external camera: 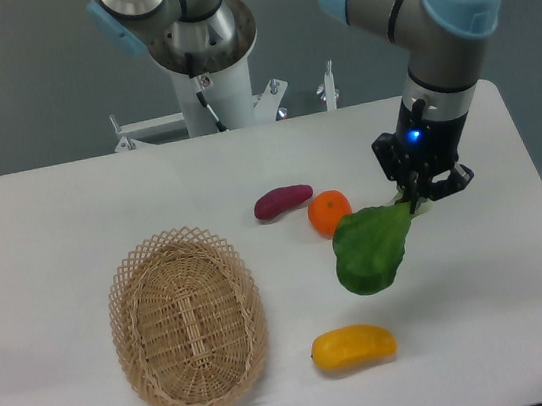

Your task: Place the green vegetable on the table

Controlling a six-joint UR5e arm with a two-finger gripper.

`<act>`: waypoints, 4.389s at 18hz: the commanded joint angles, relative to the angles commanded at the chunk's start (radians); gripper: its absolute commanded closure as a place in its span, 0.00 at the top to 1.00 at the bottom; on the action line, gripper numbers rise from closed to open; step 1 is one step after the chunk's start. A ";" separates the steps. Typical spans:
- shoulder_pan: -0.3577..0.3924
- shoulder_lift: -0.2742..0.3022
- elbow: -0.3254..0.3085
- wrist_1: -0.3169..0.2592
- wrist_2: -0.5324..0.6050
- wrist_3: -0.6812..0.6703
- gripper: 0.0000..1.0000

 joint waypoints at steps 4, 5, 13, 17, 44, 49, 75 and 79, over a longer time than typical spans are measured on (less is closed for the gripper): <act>0.000 0.002 -0.014 0.002 0.000 0.002 0.12; 0.000 0.002 -0.014 0.002 0.000 0.000 0.12; 0.000 0.011 -0.104 0.107 0.020 0.014 0.12; -0.009 0.005 -0.199 0.228 0.046 0.014 0.12; -0.133 -0.100 -0.259 0.410 0.204 0.084 1.00; -0.129 -0.061 -0.171 0.391 0.198 0.014 1.00; 0.161 0.043 0.164 -0.092 0.046 0.248 1.00; 0.163 0.043 0.164 -0.087 0.040 0.264 1.00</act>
